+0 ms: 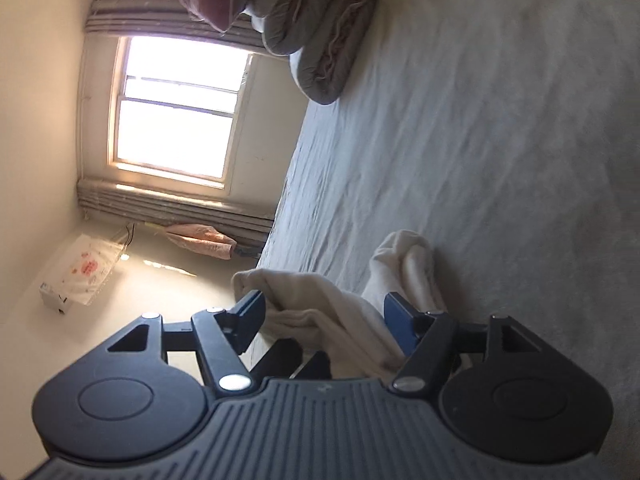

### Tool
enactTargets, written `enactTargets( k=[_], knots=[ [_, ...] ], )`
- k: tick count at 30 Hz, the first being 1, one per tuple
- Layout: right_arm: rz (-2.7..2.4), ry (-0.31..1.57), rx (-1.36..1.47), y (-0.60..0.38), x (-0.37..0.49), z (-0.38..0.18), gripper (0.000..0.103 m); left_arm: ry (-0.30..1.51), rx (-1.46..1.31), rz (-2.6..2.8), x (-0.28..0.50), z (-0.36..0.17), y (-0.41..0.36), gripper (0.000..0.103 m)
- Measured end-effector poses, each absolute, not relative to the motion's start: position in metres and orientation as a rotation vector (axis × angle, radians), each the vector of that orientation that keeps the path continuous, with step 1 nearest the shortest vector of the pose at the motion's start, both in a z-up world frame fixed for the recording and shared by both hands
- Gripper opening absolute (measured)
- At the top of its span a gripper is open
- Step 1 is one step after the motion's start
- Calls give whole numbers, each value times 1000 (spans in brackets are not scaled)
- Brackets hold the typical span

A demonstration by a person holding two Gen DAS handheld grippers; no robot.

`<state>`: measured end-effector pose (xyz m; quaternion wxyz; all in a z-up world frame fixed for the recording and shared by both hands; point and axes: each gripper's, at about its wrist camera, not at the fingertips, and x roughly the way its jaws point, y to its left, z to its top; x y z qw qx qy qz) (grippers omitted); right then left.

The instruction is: Fold clothes

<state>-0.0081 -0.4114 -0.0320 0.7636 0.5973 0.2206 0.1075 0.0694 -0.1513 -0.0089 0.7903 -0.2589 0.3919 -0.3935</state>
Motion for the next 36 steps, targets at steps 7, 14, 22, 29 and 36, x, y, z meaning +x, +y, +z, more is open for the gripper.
enactTargets(
  k=[7,14,22,29,36],
  knots=[
    [286,498,1208,-407,-16,-24,70,670,-579,-837,63,6,-103,39],
    [337,507,1048,-395,-17,-9,70,665,-536,-767,79,-8,-94,31],
    [294,573,723,-360,-8,0,48,662,-419,-777,92,-13,-113,30],
    [366,647,1119,-394,-11,-27,19,659,-343,-854,104,-12,-129,30],
    [247,779,1357,-430,-20,-77,21,649,-234,-895,102,-28,-152,27]
  ],
)
